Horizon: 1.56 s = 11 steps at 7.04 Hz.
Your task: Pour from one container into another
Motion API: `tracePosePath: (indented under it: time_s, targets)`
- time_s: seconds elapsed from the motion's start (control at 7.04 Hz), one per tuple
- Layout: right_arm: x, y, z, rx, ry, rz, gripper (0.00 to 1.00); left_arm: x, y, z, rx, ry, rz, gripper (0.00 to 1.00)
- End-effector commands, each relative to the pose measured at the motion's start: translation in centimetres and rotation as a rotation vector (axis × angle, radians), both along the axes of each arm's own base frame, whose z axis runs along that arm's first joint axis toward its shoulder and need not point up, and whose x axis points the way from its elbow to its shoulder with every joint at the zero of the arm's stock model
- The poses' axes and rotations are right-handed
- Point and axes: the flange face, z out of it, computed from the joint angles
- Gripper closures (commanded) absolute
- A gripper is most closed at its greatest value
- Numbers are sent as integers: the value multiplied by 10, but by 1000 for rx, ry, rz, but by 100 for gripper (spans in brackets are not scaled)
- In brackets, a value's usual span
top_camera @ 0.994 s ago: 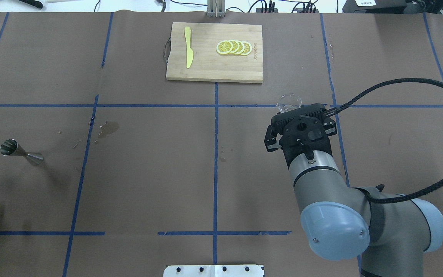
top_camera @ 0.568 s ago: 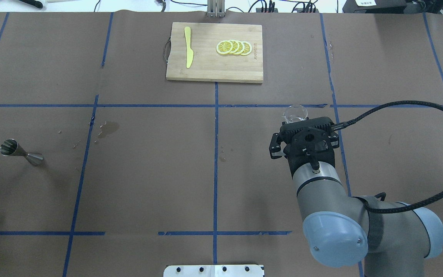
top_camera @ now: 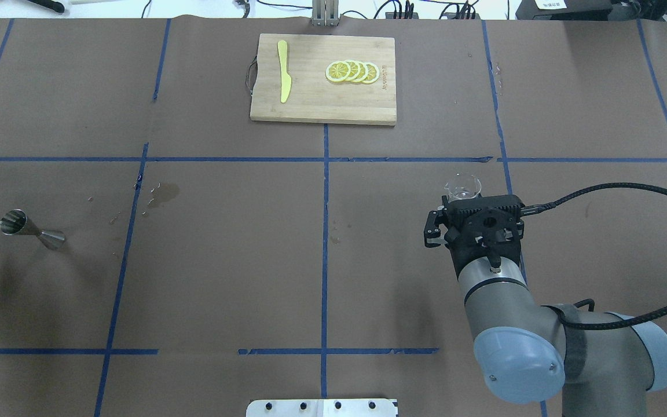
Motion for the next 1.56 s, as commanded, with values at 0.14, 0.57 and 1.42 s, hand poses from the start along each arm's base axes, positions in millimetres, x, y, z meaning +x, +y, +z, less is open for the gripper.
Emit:
tracePosePath:
  time_s: [0.14, 0.57, 1.42]
  targets:
    - [-3, -4, 84, 56, -75, 44, 89, -15, -82, -56, -167, -14, -50, 0]
    - [4, 1, 154, 56, -48, 55, 89, -37, -106, -71, -260, 23, -73, 0]
    - [-7, 22, 213, 103, -119, 48, 78, -55, -110, -81, -299, 36, -97, 0]
